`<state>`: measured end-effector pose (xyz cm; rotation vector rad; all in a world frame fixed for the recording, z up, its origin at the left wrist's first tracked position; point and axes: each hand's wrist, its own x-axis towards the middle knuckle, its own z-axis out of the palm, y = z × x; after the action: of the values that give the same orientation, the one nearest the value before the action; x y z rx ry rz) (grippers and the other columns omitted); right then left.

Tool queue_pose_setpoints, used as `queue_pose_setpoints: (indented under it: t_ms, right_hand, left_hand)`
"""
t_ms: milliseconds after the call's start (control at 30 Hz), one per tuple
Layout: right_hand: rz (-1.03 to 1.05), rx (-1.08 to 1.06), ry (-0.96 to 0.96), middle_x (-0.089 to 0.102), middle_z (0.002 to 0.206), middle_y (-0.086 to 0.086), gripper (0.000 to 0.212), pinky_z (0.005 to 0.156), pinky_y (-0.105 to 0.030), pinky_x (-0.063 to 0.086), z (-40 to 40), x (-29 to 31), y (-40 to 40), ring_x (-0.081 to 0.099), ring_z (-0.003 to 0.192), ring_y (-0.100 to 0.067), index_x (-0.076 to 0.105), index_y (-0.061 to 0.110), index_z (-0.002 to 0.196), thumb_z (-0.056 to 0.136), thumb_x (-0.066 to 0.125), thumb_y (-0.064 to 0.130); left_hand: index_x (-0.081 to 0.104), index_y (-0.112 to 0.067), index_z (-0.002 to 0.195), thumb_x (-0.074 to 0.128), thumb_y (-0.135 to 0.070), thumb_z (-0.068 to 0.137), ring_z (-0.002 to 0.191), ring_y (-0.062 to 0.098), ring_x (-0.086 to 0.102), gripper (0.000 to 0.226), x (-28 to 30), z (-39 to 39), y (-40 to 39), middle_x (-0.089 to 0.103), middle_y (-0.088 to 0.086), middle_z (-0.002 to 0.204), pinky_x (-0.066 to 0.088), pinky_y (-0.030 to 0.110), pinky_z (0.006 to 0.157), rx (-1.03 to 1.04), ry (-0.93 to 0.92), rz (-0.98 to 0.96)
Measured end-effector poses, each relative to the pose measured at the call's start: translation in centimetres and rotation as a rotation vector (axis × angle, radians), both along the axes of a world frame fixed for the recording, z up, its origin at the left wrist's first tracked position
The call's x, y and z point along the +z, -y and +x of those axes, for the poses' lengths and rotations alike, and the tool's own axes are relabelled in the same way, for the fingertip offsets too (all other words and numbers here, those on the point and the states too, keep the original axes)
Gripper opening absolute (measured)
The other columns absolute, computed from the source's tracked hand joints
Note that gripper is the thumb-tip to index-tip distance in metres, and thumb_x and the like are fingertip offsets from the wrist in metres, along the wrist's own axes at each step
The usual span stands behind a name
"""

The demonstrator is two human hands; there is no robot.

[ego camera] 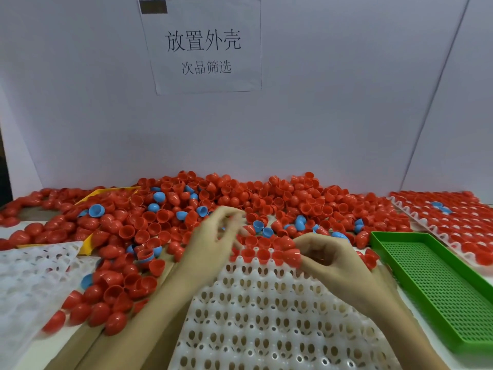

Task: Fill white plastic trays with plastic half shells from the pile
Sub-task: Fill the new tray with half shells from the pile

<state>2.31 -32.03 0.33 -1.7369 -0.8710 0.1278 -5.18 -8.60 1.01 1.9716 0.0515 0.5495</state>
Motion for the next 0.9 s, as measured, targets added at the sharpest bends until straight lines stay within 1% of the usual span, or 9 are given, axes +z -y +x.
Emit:
queue_pose_setpoints:
  t_ms: [67,167,267,367,433,567,700,800,900]
  right_hand:
    - [-0.022,-0.07,0.043,0.076,0.079,-0.004,0.017,0.063,-0.021,0.056,0.5,-0.1,0.4,0.068,0.065,-0.011,0.081,0.02,0.099,0.089,0.075,0.032]
    - [-0.062,-0.133,0.091,0.076,0.08,-0.003,0.019,0.062,-0.024,0.058,0.8,-0.2,0.7,0.07,0.066,-0.015,0.081,0.024,0.099,0.086,0.072,0.036]
    - [-0.07,-0.141,0.095,0.076,0.081,-0.004,0.016,0.061,-0.023,0.059,1.1,-0.2,0.9,0.071,0.068,-0.018,0.082,0.023,0.097,0.085,0.075,0.031]
    - [-0.111,-0.141,0.139,0.076,0.08,-0.004,0.011,0.062,-0.027,0.061,0.9,-0.1,0.3,0.072,0.067,-0.018,0.081,0.021,0.097,0.086,0.079,0.019]
    - [-0.185,-0.135,0.206,0.077,0.083,0.001,0.015,0.065,-0.022,0.06,0.5,0.0,-0.7,0.073,0.067,-0.013,0.079,0.023,0.096,0.088,0.08,0.011]
    - [-0.432,-0.052,0.364,0.073,0.084,0.025,0.022,0.073,-0.016,0.058,-0.6,0.6,-4.2,0.072,0.078,-0.001,0.073,0.04,0.094,0.092,0.077,0.018]
    - [-0.563,0.03,0.456,0.066,0.078,0.029,0.011,0.075,-0.007,0.052,-1.4,0.3,-9.0,0.066,0.08,0.013,0.078,0.023,0.108,0.098,0.073,0.022]
    - [-0.625,0.039,0.525,0.073,0.089,0.014,0.012,0.072,-0.013,0.054,-1.8,0.0,-12.6,0.066,0.072,0.002,0.077,0.016,0.109,0.101,0.068,0.018]
    - [-0.743,0.01,0.586,0.064,0.085,0.006,0.012,0.068,-0.024,0.047,-1.6,-0.3,-14.6,0.057,0.075,-0.011,0.076,0.01,0.103,0.099,0.065,0.012]
  left_hand:
    - [0.065,-0.024,0.113,0.051,-0.029,0.105,0.078,0.004,0.067,0.017,-0.7,0.0,-2.3,0.071,-0.009,0.09,0.057,0.023,0.071,0.24,0.028,0.083]
    - [0.063,-0.02,0.111,0.052,-0.016,0.105,0.089,0.005,0.064,0.013,-3.6,-1.0,-3.5,0.067,-0.011,0.098,0.054,0.029,0.081,0.392,-0.002,0.174]
    - [0.061,-0.017,0.109,0.049,-0.012,0.106,0.088,0.012,0.064,0.013,-5.2,-1.2,-4.2,0.066,-0.008,0.091,0.052,0.033,0.081,0.402,-0.033,0.237]
    - [0.06,-0.015,0.108,0.046,-0.009,0.106,0.078,0.008,0.062,0.016,-5.1,-1.2,-4.6,0.066,-0.005,0.083,0.048,0.02,0.067,0.385,-0.102,0.345]
    - [0.06,-0.013,0.107,0.045,-0.008,0.106,0.069,0.003,0.06,0.016,-5.2,-1.3,-4.4,0.063,-0.006,0.076,0.047,0.015,0.058,0.363,-0.112,0.35]
    - [0.06,-0.013,0.107,0.045,-0.012,0.106,0.07,0.012,0.065,0.014,-5.5,-1.5,-4.7,0.067,0.0,0.078,0.054,0.028,0.061,0.344,-0.146,0.29]
    - [0.061,-0.013,0.111,0.047,-0.01,0.105,0.077,0.014,0.064,0.015,-5.2,-1.3,-5.6,0.068,0.003,0.083,0.05,0.024,0.064,0.352,-0.154,0.301]
    - [0.063,-0.013,0.118,0.054,-0.01,0.103,0.087,0.02,0.068,0.017,-4.8,-1.7,-6.7,0.072,0.004,0.09,0.056,0.037,0.078,0.371,-0.111,0.382]
    - [0.066,-0.012,0.117,0.063,-0.008,0.099,0.098,0.02,0.065,0.019,-4.6,-2.1,-7.7,0.068,0.003,0.105,0.053,0.03,0.083,0.411,-0.024,0.458]
